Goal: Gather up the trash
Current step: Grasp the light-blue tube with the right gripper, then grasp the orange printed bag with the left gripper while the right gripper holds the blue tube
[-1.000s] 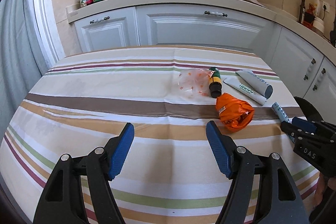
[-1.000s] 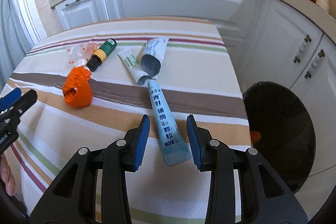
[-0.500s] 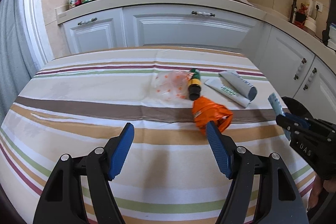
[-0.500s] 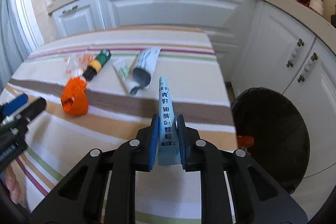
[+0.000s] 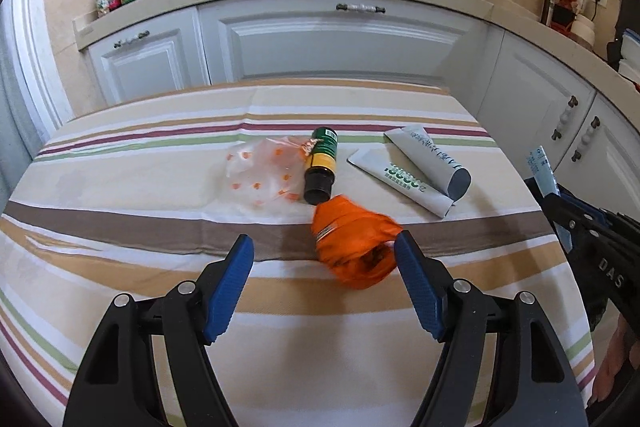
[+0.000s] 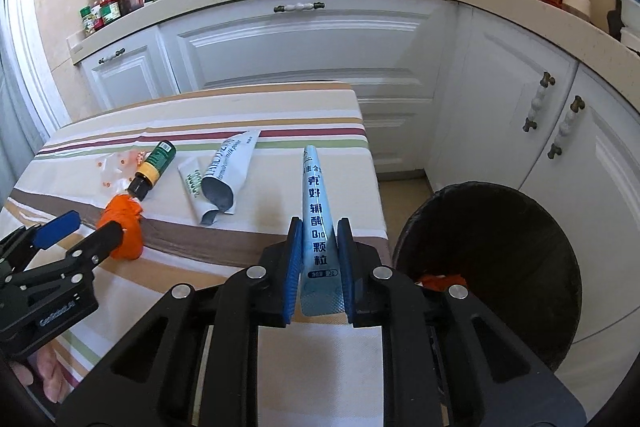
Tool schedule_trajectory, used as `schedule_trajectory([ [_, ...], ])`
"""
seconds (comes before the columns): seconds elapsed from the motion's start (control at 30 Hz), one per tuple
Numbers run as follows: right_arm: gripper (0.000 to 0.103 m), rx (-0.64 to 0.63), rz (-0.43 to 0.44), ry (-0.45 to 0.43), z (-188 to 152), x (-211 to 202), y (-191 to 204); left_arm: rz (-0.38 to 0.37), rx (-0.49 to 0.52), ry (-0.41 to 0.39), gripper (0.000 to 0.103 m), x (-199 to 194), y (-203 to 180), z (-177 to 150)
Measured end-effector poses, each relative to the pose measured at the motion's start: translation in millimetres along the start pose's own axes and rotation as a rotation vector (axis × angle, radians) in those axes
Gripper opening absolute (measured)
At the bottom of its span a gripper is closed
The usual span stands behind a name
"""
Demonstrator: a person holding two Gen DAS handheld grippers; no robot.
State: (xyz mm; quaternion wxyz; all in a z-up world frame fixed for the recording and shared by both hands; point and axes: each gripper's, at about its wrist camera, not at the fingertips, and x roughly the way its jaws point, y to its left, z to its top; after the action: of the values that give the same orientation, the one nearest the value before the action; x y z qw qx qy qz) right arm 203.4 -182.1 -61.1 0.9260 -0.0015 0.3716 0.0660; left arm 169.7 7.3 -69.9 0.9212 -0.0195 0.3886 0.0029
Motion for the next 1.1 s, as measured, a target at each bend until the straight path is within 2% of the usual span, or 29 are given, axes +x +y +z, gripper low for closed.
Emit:
schedule_trajectory([
  [0.3,0.017,0.007,0.012,0.003,-2.0,2.7,-2.6,-0.028,-0.009,0.023,0.071,6.6,-4.8,6.7],
  [0.47,0.017,0.011,0.014,0.001,-3.4,1.7,-2.5,-0.036,-0.018,0.004,0.071,1.0,-8.2,9.7],
  [0.77,0.018,0.013,0.016,0.012,-5.1,2.9,-4.2,-0.036,-0.018,0.056,0.07,22.1,-13.4,10.1],
  [0.87,0.018,0.016,0.017,0.016,-5.9,3.7,-5.5,-0.039,-0.009,0.056,0.057,21.4,-13.0,8.4],
  [0.97,0.018,0.015,0.02,0.019,-6.6,4.1,-5.9,-0.046,0.004,0.067,0.038,23.4,-14.3,6.9],
  [1.1,0.018,0.014,0.022,0.021,-8.5,2.8,-6.2,-0.041,0.029,0.043,0.036,16.6,-15.3,3.3],
])
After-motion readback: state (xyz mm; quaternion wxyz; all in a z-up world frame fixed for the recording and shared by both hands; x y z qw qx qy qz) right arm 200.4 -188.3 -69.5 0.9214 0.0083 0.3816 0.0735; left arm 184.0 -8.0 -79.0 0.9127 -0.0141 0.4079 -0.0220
